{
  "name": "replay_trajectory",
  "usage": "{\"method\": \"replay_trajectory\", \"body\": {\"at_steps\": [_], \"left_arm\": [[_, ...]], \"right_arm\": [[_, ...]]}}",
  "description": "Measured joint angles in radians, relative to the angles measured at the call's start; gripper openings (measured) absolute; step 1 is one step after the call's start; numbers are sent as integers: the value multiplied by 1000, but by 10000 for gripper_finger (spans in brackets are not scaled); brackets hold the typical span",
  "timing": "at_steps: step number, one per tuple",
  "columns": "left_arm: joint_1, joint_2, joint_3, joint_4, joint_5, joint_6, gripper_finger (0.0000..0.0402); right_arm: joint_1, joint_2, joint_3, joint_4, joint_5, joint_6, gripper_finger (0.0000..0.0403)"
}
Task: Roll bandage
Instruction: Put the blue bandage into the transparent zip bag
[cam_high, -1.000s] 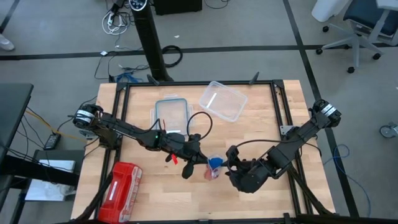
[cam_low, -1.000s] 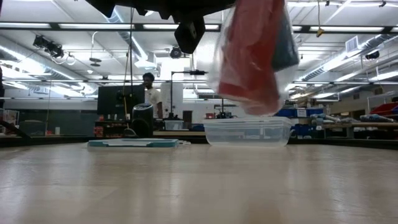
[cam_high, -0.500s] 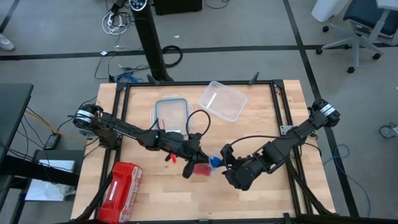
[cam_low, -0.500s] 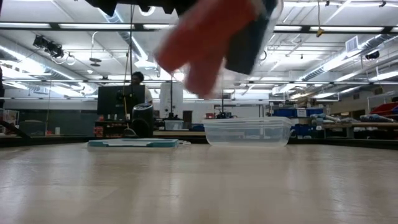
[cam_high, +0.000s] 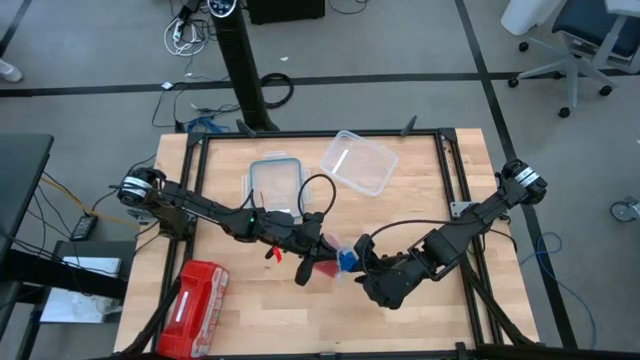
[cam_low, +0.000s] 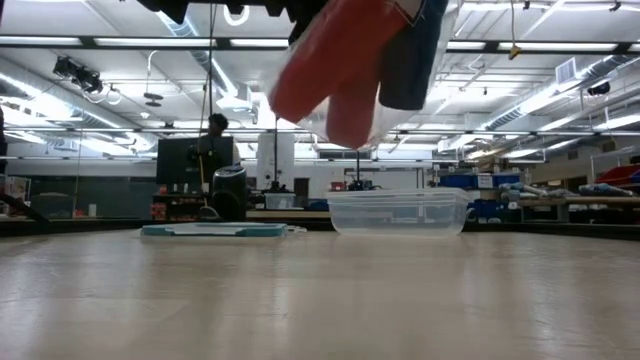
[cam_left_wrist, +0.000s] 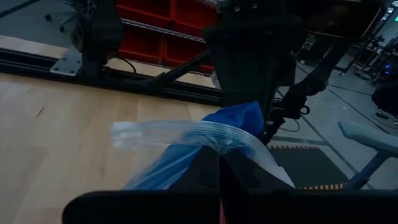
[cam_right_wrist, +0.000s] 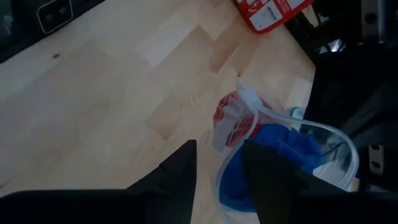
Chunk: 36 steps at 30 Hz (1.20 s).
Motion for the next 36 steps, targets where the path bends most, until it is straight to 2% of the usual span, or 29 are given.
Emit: {"method": "replay_trajectory", "body": {"at_steps": [8,15,20,36], "left_arm": [[0,0,0,0,0,-2,0],[0,0,0,5,0,-7,0],[0,0,0,22,2,-12,0],[0,0,0,18,19,-26,0]], "right_arm": [[45,-6,1,-40,9,124,130],[66,-6,22,-206,85,228,130],[64,-6,22,-212,102,190,132],[66,-11,22,-286,283,89,134]]}}
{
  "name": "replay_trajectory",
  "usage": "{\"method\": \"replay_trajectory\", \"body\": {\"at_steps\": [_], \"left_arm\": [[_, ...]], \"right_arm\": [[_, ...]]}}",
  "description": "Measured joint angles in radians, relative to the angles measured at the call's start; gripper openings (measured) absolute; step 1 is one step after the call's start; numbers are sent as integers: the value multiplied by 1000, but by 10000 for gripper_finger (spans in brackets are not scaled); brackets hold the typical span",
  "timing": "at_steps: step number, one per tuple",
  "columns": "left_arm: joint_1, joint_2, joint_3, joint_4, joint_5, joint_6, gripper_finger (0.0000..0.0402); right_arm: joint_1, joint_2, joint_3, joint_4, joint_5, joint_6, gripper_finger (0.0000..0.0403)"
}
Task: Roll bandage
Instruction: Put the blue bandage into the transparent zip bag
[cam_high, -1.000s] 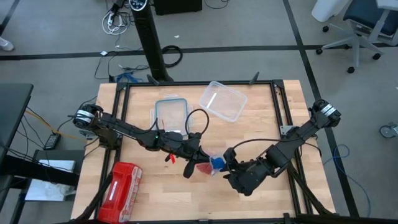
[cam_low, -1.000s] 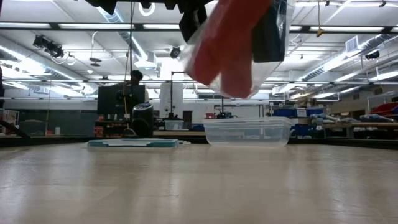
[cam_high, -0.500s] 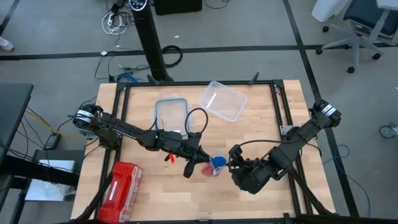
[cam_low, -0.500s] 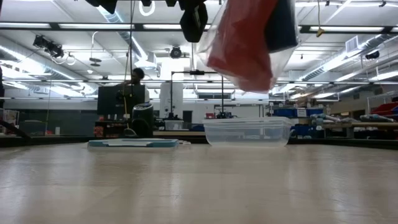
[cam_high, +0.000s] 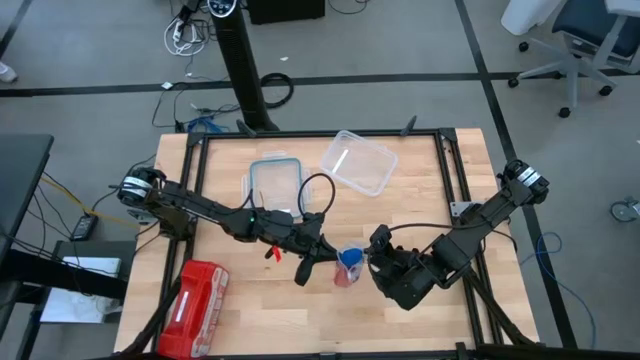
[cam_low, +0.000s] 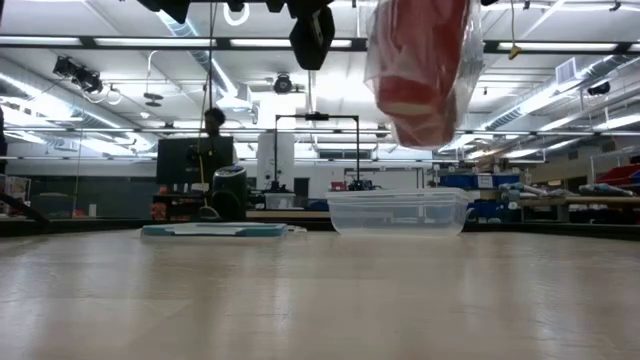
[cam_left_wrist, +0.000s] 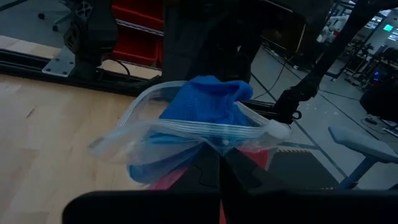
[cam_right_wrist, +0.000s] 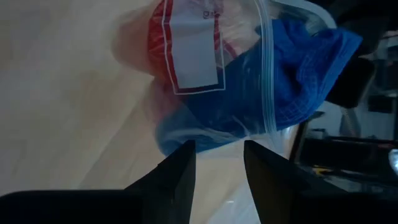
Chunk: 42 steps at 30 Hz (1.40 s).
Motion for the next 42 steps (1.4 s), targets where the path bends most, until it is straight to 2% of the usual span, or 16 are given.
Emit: {"method": "replay_trajectory", "body": {"at_steps": [13,21,25,30,37,42], "left_arm": [[0,0,0,-7,0,0,0],[0,0,0,2,0,0,0],[0,0,0,7,0,-2,0],[-1,0,0,9,5,-5,0],[0,0,0,45,1,-25,0],[0,-1,0,83,-1,-26,0]], "right_arm": [[12,-14,18,-3,41,-13,134],[4,-11,33,26,-73,-46,134],[-7,-6,33,42,-83,-55,134],[-7,-6,33,108,-94,-147,131],[-43,-6,33,115,-185,-167,126],[-64,-6,32,133,-197,-205,111]]}}
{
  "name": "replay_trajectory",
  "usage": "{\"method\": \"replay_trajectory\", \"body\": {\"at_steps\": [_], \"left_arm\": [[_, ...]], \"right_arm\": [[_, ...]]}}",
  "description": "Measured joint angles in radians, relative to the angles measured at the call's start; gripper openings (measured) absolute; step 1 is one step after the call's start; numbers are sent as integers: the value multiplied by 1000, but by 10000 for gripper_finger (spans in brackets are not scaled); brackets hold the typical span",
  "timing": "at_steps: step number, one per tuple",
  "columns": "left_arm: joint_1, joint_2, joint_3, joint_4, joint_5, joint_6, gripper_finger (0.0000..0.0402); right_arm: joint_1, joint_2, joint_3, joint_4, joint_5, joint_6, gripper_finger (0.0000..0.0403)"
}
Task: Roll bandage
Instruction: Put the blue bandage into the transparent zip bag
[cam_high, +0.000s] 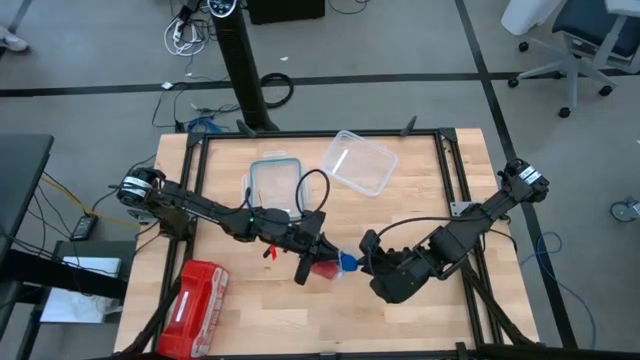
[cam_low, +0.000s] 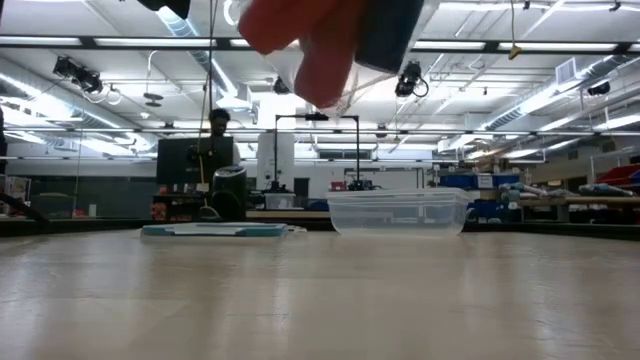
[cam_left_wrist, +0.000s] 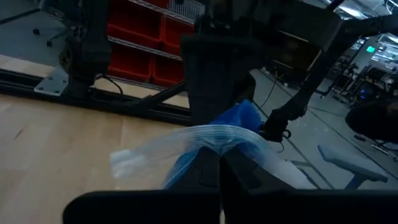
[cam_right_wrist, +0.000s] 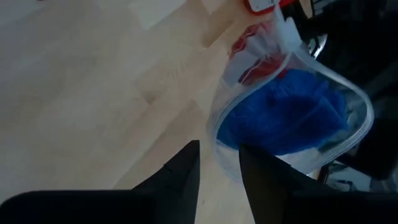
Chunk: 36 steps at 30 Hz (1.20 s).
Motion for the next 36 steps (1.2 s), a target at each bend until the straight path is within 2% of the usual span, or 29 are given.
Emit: {"method": "replay_trajectory", "body": {"at_steps": [10,18,26,30,33,36], "left_arm": [[0,0,0,26,-1,0,0],[0,0,0,30,0,-3,0],[0,1,0,90,1,-34,0],[0,1,0,117,-7,-56,0],[0,1,0,118,-22,-58,0],[0,1,0,123,-26,-59,0]], "right_arm": [[9,0,0,38,-19,-52,89],[38,0,0,22,14,-77,112],[35,0,0,23,-65,-78,120],[35,0,0,25,28,-78,115],[35,0,0,53,-16,-97,112],[33,0,0,70,15,-86,107]]}}
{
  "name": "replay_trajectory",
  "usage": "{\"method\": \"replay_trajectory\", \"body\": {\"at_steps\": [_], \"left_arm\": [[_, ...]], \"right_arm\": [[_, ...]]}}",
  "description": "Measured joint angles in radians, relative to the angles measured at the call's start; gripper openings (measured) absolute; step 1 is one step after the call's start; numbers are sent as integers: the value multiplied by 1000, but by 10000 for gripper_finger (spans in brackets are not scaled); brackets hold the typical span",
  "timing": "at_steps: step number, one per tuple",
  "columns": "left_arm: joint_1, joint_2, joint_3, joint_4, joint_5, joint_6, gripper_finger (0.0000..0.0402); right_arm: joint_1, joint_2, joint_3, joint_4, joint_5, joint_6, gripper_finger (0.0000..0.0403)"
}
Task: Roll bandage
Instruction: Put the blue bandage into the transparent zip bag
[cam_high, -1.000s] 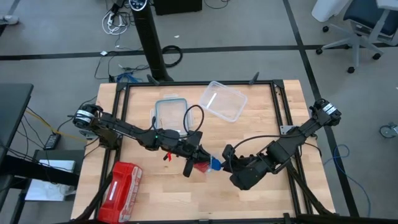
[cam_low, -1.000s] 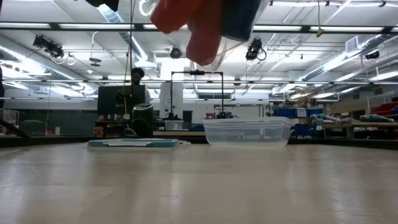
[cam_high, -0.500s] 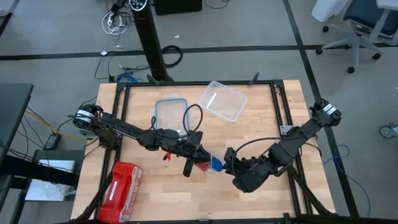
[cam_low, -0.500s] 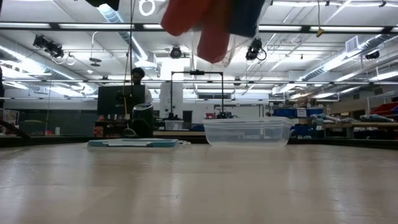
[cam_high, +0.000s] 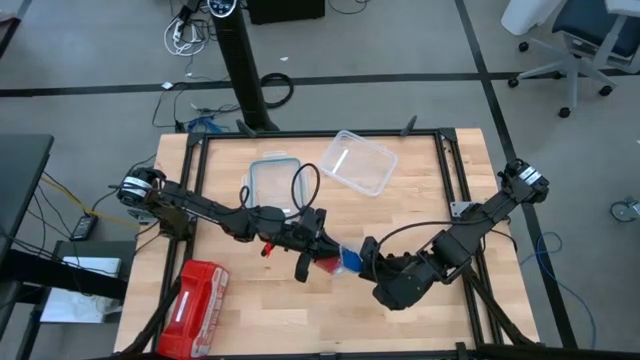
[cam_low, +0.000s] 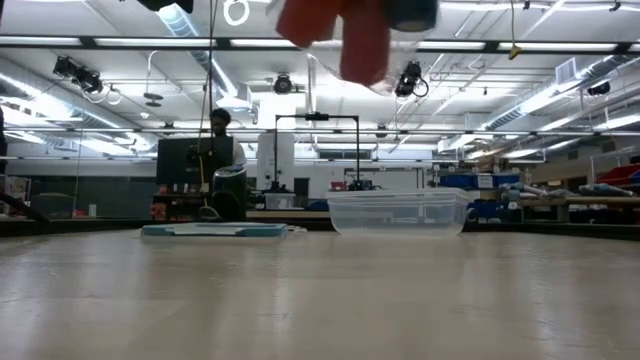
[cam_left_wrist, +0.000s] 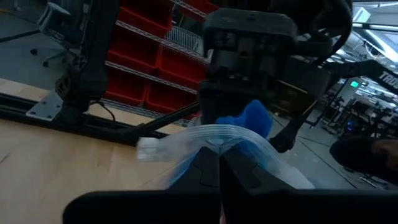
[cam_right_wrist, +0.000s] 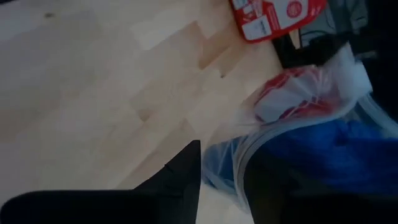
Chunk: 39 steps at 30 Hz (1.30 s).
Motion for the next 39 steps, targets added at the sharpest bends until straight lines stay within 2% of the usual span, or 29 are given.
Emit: {"method": "replay_trajectory", "body": {"at_steps": [3,7,9,13,15,17,21,22,25,28,30,31,33,34,36,37,38,39], "left_arm": [[0,0,0,1,-10,0,0],[0,0,0,-3,-16,-1,0],[0,0,0,-6,-15,-1,0],[-6,4,0,-46,-20,-2,0],[-13,18,0,-47,-26,-4,0],[-16,42,2,-39,-32,-21,0],[-16,115,2,-44,-33,-71,0],[-16,133,2,-38,-34,-86,0],[-16,197,21,-14,-35,-103,0],[-13,244,49,-14,-32,-101,0],[-6,252,65,-16,-14,-86,0],[0,251,72,-15,1,-70,0],[12,250,82,-7,19,-46,0],[18,246,84,-11,29,-40,0],[32,244,92,-17,43,-22,0],[39,244,95,-15,50,-20,0],[45,243,95,-16,55,-19,0],[50,242,95,-16,62,-19,0]], "right_arm": [[-12,0,0,-5,9,2,88],[-26,0,0,-3,10,11,25],[-30,0,0,-2,0,11,8],[-30,1,16,-46,-24,52,6],[-31,1,50,-91,-71,120,3],[-44,1,88,-132,-162,202,4],[-117,0,122,-218,-415,388,2],[-135,0,122,-231,-446,429,2],[-168,1,121,-264,-431,521,2],[-198,1,101,-266,-654,501,1],[-206,1,94,-293,-543,552,1],[-208,1,94,-327,-531,594,1],[-217,9,94,-387,-657,575,1],[-215,16,94,-382,-654,550,1],[-203,19,93,-399,-532,587,1],[-200,16,93,-408,-567,602,1],[-199,15,93,-402,-640,570,1],[-196,18,94,-395,-660,524,1]]}}
